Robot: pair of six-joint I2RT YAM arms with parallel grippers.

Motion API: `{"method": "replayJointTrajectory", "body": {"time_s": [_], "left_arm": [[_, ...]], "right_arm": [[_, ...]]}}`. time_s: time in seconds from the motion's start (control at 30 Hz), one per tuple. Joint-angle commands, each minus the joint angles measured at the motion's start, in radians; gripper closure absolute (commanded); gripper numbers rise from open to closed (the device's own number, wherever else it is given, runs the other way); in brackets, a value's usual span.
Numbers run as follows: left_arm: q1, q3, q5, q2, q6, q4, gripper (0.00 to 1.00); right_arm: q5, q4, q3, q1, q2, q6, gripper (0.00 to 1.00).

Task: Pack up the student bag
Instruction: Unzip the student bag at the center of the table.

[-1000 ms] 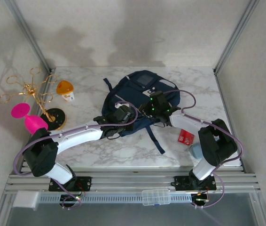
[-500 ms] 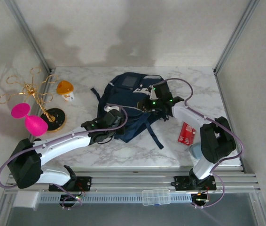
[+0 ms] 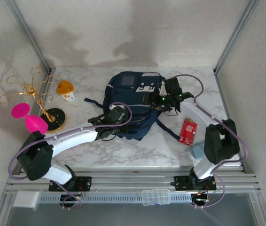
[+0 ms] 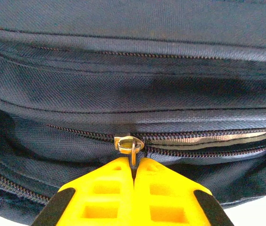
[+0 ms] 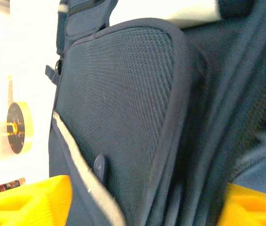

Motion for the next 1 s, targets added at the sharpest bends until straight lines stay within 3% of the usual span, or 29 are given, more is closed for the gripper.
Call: {"method": "replayJointTrajectory", "body": {"time_s": [0.0, 0.07, 0.27, 0.37, 0.5, 0.6, 0.83, 0.97], "left_arm": [[-0.002, 0.036, 0.027, 0.005, -0.020, 0.043, 1.00], [-0.006, 0.053, 0.039, 0.022, -0.013, 0.029, 1.00], [-0.011, 0.033, 0.026, 0.012, -0.013, 0.054, 1.00], [-0.010, 0.023, 0.034, 0.010, -0.015, 0.071, 1.00], [-0.011, 0.019, 0.043, 0.011, -0.024, 0.078, 1.00], [-0.011, 0.008, 0.029, -0.001, -0.029, 0.093, 1.00], [-0.009, 0.010, 0.003, -0.009, -0.034, 0.099, 1.00], [-0.008, 0.016, -0.009, -0.007, -0.031, 0.082, 1.00]], "right_arm": [[0.035, 0.026, -0.056, 0.007, -0.072, 0.091, 0.19], [-0.010, 0.048, -0.078, 0.027, -0.083, 0.125, 0.15], [0.040, 0.117, -0.144, 0.158, -0.144, 0.266, 0.11], [0.062, 0.253, -0.236, 0.200, -0.170, 0.390, 0.12], [0.170, 0.333, -0.221, 0.275, -0.173, 0.457, 0.18], [0.312, 0.276, -0.158, 0.318, -0.132, 0.485, 0.24], [0.441, 0.355, -0.174, 0.370, -0.041, 0.565, 0.34], [0.491, 0.316, -0.110, 0.401, 0.012, 0.506, 0.57]]}}
